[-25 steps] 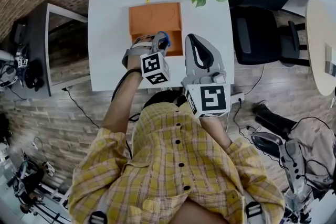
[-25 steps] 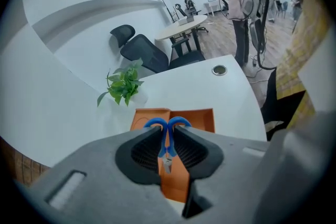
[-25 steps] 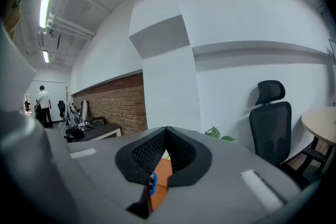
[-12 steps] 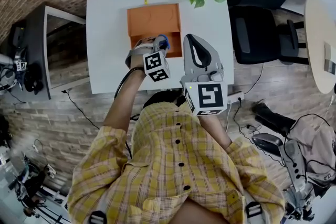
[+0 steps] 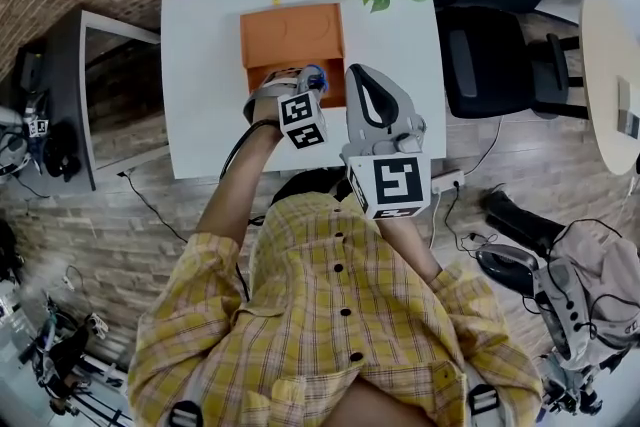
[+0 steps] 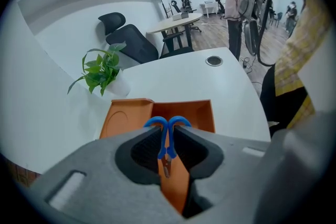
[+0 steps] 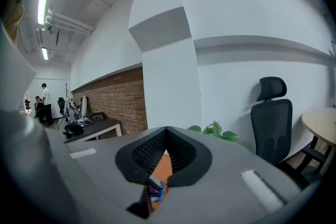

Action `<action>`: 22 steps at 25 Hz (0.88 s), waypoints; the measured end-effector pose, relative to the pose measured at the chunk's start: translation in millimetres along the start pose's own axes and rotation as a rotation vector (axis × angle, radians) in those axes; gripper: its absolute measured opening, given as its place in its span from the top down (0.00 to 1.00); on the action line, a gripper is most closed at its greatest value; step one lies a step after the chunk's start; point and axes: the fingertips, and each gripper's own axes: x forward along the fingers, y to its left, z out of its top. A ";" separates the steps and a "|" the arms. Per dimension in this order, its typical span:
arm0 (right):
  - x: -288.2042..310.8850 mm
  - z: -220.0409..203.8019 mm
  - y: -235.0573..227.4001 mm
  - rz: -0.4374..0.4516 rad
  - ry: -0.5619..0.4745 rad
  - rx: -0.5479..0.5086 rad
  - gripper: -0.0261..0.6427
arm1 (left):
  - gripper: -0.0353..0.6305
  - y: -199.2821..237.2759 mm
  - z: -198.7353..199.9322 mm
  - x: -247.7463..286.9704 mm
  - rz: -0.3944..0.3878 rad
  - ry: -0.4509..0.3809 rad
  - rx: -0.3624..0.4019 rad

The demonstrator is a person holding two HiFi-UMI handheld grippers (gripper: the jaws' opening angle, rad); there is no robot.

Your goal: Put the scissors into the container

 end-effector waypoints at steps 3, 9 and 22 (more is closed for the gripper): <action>1.0 -0.4 -2.8 -0.009 0.000 0.001 0.95 | 0.83 -0.4 2.2 6.6 -0.016 -0.005 0.004; 0.9 -1.8 -13.3 -0.035 0.003 0.004 0.95 | 0.83 -7.6 -3.5 22.9 -0.066 0.016 -0.006; 5.3 -4.5 -23.1 -0.046 0.013 0.006 0.95 | 0.83 -17.5 -14.3 42.1 -0.127 -0.002 -0.054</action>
